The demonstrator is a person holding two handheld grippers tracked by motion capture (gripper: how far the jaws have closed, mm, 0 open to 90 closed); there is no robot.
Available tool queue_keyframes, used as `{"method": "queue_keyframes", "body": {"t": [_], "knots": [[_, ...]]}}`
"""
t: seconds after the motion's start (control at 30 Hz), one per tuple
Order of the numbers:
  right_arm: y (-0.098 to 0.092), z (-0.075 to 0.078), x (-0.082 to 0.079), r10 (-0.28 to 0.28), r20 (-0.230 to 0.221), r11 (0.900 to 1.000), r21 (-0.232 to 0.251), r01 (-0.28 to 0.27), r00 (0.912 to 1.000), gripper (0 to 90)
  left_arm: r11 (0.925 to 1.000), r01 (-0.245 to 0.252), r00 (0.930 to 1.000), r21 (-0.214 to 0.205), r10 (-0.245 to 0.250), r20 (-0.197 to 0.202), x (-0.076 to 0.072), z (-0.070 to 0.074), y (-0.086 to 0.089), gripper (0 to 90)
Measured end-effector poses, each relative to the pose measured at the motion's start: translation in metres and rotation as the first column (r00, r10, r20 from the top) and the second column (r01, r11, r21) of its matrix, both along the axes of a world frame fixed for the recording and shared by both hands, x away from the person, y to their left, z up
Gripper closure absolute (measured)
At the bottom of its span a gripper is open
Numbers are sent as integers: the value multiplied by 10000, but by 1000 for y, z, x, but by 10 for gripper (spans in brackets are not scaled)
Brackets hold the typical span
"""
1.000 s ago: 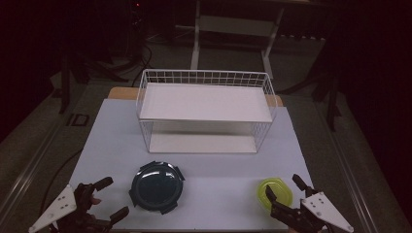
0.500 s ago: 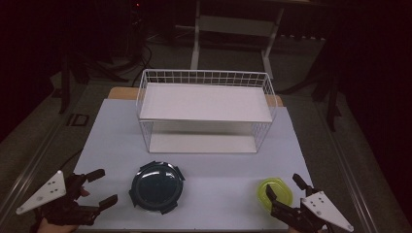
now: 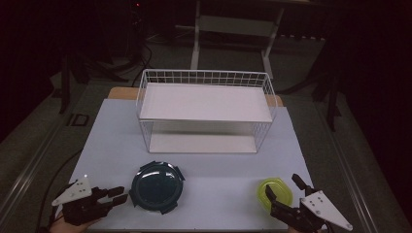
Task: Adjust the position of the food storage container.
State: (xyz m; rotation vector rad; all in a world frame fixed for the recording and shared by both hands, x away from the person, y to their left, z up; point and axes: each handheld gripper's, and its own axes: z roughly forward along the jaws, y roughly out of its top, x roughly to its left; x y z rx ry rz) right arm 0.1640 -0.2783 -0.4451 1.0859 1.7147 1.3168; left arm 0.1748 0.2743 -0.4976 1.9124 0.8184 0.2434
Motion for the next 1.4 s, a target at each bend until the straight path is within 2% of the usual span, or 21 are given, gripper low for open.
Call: {"method": "queue_keyframes", "body": {"t": [0.03,0.07,0.1,0.13,0.2,0.3,0.43,0.7,1.0,1.17,1.27,1.4], "knots": [[0,0,0,1,0,10000,3,-1,10000,112,10000,0,10000,0,0,0,0,0,0,748],[-1,0,0,-11,-12,10000,22,11,10000,112,9989,118,9995,450,-104,-296,2,-6,-3,786],[-1,0,0,-14,-37,10000,55,15,10000,112,9989,118,9995,450,-104,-296,2,-6,-3,823],[-1,-1,1,-21,-63,10000,82,21,10000,112,9970,243,9987,740,-208,-476,2,-9,-5,866],[-2,-1,1,-17,-69,10000,93,17,10000,112,9929,413,9970,1116,-337,-692,3,-16,-8,883],[-1,-1,0,-12,-54,10000,83,13,10000,112,9903,360,9969,1341,-262,-738,4,-18,-11,887],[-1,-1,0,11,-57,10000,46,-10,10000,112,9939,150,9974,1091,-72,-717,6,-17,-9,887],[-1,-1,0,45,-76,10000,71,-44,10000,112,9937,36,9974,1118,45,-721,8,-17,-9,890],[0,-1,1,133,-114,9999,57,-132,9998,112,9920,-221,9958,1242,329,-856,31,-14,-10,891],[0,-1,0,136,-97,9999,52,-136,9999,112,9905,-271,9957,1350,387,-841,43,-13,-12,891],[0,-1,1,155,-115,9999,45,-155,9998,112,9919,-395,9955,1203,494,-803,50,-11,-13,891],[1,-1,1,169,-138,9998,49,-169,9998,113,9907,-405,9957,1297,509,-778,55,-10,-16,891]]}}
